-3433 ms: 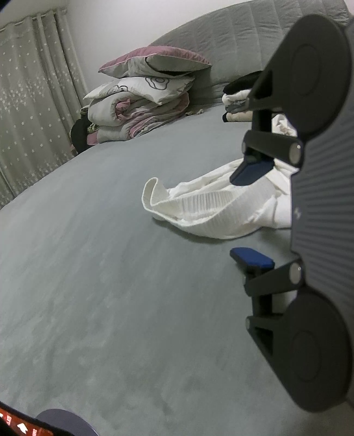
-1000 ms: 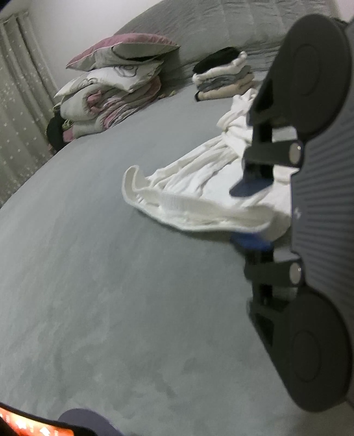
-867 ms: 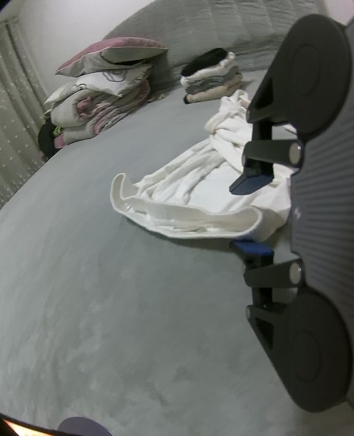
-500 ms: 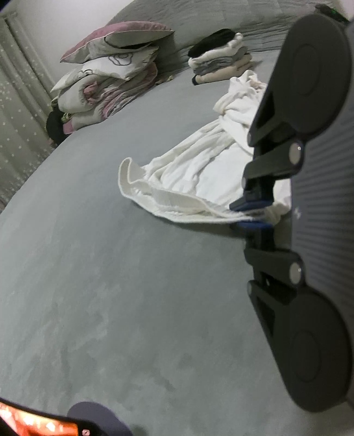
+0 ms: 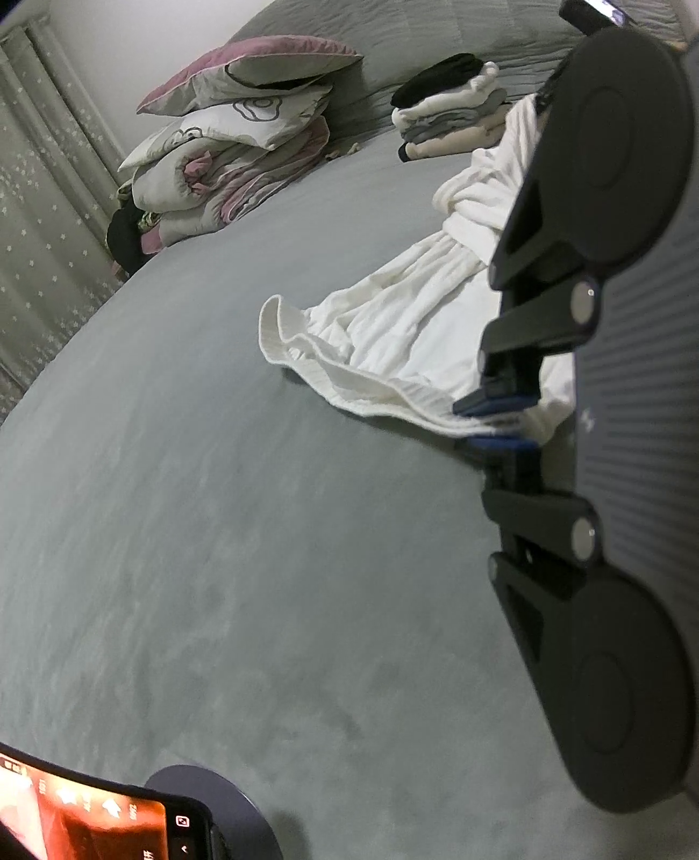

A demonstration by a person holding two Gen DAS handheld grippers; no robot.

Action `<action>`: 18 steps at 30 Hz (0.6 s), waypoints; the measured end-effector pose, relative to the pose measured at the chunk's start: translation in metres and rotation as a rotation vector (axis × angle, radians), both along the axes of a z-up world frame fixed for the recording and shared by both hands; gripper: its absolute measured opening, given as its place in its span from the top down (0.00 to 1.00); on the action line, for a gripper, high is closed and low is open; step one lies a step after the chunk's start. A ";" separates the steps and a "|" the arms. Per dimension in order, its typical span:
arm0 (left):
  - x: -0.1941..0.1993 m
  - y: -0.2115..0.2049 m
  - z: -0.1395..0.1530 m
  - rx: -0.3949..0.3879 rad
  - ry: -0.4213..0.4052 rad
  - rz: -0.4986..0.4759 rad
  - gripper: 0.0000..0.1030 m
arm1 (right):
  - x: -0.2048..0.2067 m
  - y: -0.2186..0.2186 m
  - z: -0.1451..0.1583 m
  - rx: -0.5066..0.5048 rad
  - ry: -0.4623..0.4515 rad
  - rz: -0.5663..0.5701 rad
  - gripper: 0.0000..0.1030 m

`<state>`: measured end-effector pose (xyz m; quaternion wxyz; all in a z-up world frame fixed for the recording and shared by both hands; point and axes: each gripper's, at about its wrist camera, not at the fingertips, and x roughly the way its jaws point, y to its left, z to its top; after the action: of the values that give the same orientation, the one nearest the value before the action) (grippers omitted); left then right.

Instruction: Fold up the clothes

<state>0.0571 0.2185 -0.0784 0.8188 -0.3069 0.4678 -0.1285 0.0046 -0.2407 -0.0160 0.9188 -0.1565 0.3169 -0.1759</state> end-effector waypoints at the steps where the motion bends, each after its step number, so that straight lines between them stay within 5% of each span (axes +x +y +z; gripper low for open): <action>1: 0.000 0.000 0.000 0.002 0.001 0.000 0.91 | 0.003 0.000 -0.004 -0.001 0.014 -0.003 0.91; 4: 0.002 0.001 -0.001 0.008 0.006 -0.006 0.91 | 0.013 -0.002 -0.015 0.008 0.061 -0.013 0.91; 7: 0.003 0.002 -0.002 0.006 0.012 -0.008 0.91 | 0.017 -0.014 -0.032 0.135 0.140 -0.045 0.89; 13: 0.005 0.002 -0.005 -0.014 0.025 -0.009 0.89 | 0.004 -0.017 -0.024 0.229 0.125 -0.008 0.61; 18: 0.007 0.001 -0.006 -0.028 0.025 -0.001 0.85 | -0.003 0.001 -0.003 0.235 0.098 0.098 0.49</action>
<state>0.0638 0.2193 -0.0848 0.8085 -0.3196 0.4763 -0.1315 0.0018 -0.2397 -0.0190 0.9217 -0.0716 0.3717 -0.0847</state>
